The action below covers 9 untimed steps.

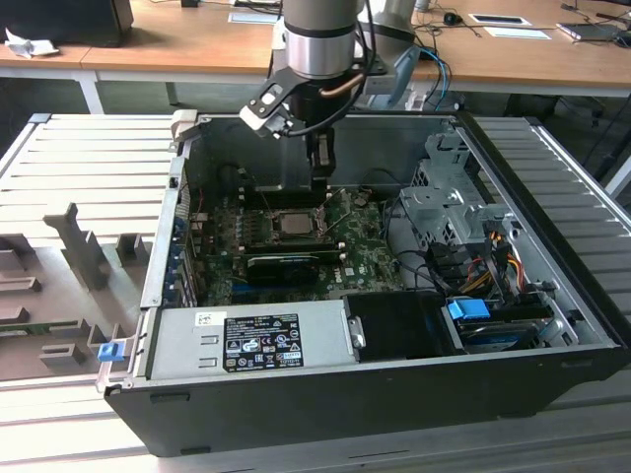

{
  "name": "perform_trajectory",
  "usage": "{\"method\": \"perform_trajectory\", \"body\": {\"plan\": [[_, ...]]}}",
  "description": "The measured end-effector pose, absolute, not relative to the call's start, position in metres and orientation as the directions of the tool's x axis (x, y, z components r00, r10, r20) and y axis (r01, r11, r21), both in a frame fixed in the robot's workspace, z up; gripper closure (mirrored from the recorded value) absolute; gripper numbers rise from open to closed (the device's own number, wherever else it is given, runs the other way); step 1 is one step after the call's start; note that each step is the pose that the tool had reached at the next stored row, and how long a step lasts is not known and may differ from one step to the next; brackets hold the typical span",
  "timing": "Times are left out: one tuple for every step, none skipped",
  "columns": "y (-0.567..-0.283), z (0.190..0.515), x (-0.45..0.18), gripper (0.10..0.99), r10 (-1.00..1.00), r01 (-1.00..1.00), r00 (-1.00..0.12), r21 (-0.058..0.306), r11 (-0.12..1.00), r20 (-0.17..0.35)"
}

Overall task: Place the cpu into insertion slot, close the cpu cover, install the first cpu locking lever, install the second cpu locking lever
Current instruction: 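Close the cpu cover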

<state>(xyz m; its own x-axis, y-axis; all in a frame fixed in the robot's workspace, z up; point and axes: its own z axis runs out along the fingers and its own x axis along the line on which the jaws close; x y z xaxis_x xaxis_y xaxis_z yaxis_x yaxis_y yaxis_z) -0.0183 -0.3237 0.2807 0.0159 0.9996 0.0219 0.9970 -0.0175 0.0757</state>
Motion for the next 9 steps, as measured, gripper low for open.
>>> {"method": "perform_trajectory", "body": {"plan": [[-0.324,0.281,-0.017,0.98,1.0,0.997,0.016,0.076,-0.017,0.022],[-0.324,0.281,-0.016,0.98,1.0,0.997,0.016,0.076,-0.017,0.022],[-0.324,0.281,-0.013,0.98,1.0,0.997,0.016,0.076,-0.017,0.022],[-0.324,0.281,-0.01,0.98,1.0,0.997,0.016,0.076,-0.018,0.022],[-0.324,0.281,-0.008,0.98,1.0,0.997,0.016,0.076,-0.018,0.022],[-0.324,0.281,-0.005,0.98,1.0,0.997,0.016,0.076,-0.017,0.022],[-0.324,0.281,-0.003,0.98,1.0,0.997,0.016,0.076,-0.017,0.022],[-0.324,0.281,-0.002,0.98,1.0,0.997,0.016,0.076,-0.017,0.022],[-0.324,0.281,-0.001,0.98,1.0,0.997,0.016,0.076,-0.018,0.022]]}}
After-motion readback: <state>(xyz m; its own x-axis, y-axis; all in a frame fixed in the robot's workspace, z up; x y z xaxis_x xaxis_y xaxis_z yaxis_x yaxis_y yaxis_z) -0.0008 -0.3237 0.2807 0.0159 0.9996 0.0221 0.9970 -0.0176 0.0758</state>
